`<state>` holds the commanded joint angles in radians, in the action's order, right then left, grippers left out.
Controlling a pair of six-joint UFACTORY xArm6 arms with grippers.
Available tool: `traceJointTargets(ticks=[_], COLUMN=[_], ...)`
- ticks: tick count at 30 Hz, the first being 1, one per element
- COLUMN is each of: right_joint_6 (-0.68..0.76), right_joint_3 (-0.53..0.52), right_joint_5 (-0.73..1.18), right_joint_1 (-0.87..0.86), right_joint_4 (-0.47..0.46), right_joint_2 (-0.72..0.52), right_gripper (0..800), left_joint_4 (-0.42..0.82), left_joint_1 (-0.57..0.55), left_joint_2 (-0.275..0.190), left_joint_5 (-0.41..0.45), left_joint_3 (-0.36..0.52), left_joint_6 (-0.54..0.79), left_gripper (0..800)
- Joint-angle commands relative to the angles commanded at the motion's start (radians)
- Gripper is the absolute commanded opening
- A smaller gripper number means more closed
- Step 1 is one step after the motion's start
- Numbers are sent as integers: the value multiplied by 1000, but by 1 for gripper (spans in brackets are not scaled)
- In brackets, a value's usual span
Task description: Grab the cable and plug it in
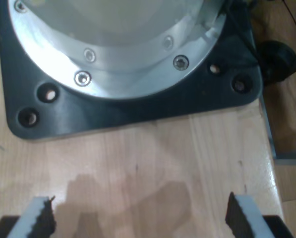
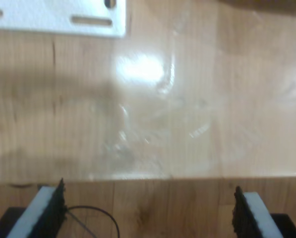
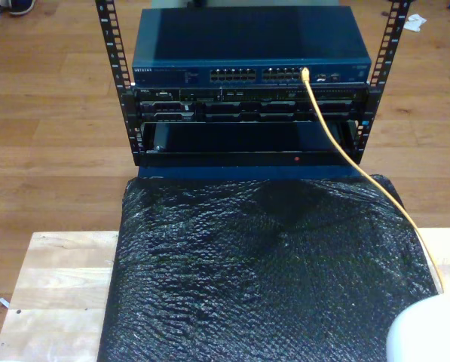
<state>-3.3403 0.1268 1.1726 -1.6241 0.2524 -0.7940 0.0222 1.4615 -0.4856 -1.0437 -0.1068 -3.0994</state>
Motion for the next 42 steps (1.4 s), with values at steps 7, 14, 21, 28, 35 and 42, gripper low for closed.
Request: traceJointTargets(ticks=[7, 14, 21, 28, 35, 42], right_joint_6=[-2, -26, -43, -40, -38, -40], right_joint_3=[-80, -124, -135, -166, -169, -169], right_joint_5=[-133, -206, -219, -282, -288, -288], right_joint_1=[0, 0, 0, -5, -6, -6], right_joint_4=[0, -2, 0, 8, 8, 8], right_joint_2=[0, 8, 41, 64, 61, 63], right_gripper=[796, 796, 798, 799, 799, 799], left_joint_4=[0, 0, 0, 0, 0, 0], left_joint_1=[0, 0, 0, 0, 0, 0], left_joint_2=[0, 0, 0, 0, 0, 0], left_joint_5=[0, 0, 0, 0, 0, 0], left_joint_3=[0, 0, 0, 0, 0, 0], left_joint_6=[0, 0, 0, 0, 0, 0], left_gripper=[800, 800, 800, 800, 800, 800])
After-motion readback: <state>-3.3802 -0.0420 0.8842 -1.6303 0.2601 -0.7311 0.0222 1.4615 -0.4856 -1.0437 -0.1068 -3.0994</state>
